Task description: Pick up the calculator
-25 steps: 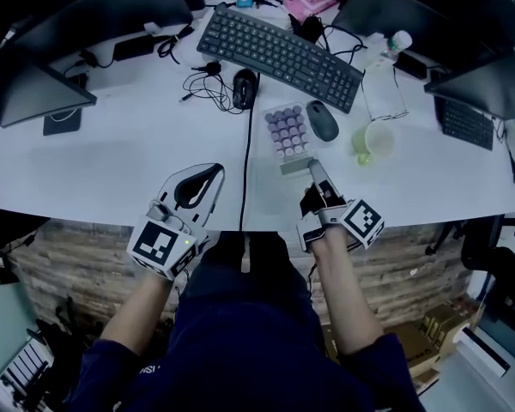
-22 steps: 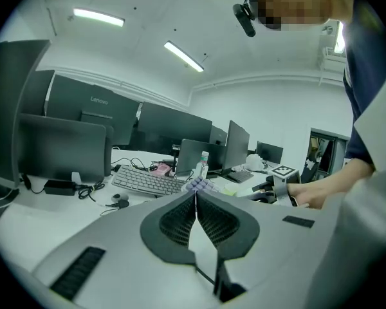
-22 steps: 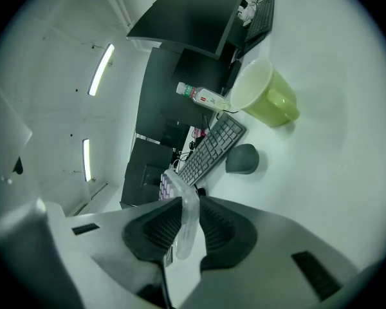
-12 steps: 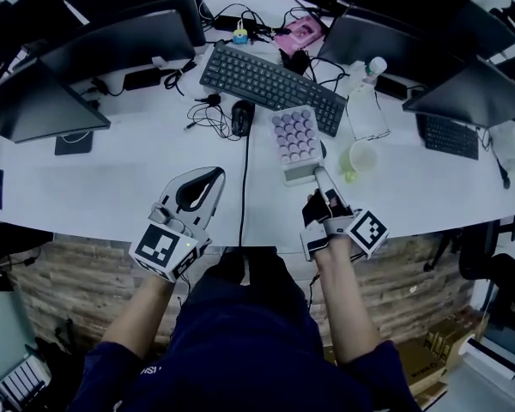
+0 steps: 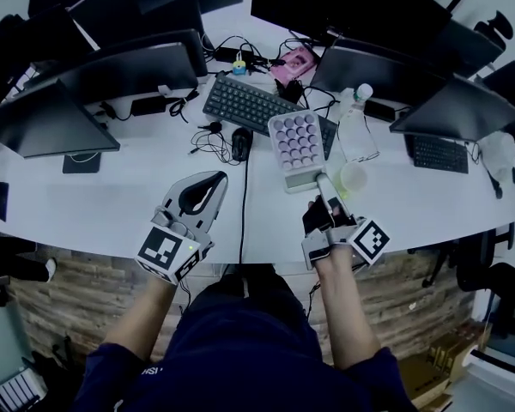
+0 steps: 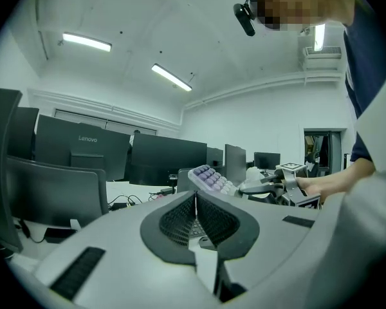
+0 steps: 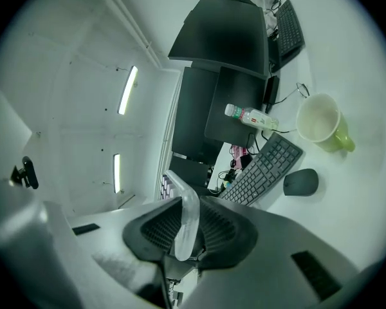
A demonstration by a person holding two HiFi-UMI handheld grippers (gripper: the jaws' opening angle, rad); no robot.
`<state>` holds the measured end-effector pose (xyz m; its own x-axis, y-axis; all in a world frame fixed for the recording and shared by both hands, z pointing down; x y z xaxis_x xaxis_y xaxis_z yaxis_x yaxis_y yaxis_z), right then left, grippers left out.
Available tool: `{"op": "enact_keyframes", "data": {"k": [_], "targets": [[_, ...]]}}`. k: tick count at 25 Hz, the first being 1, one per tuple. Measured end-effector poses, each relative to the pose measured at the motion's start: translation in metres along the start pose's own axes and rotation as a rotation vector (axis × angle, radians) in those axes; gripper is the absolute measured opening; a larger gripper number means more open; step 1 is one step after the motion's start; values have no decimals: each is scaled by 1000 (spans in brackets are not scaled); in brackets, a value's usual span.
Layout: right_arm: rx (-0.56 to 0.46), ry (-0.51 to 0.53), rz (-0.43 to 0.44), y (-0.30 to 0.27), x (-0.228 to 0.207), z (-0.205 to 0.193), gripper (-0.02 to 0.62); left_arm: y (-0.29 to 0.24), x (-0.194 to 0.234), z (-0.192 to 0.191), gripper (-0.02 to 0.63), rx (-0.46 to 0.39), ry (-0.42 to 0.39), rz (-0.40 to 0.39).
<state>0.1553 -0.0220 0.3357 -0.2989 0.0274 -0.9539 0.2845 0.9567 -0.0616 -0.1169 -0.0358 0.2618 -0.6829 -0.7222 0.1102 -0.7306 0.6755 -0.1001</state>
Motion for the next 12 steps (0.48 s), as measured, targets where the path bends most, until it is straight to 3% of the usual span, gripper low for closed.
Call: {"op": "enact_keyframes", "data": {"k": [12], "targets": [[-38, 0, 129, -1, 52, 14, 83, -3, 2, 33, 32, -71, -49, -12]]}}
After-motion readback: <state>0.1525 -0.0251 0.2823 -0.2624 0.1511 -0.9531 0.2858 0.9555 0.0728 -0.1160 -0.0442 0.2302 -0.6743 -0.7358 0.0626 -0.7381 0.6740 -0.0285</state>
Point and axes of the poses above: the fingertips, and each gripper's own axes: y backward along the fingers, x to its left, z out of its top, the point moved 6 cm from there along y, backward along the fingers, and after that the axes turned 6 degrees about -x, right-handed, at the moved point
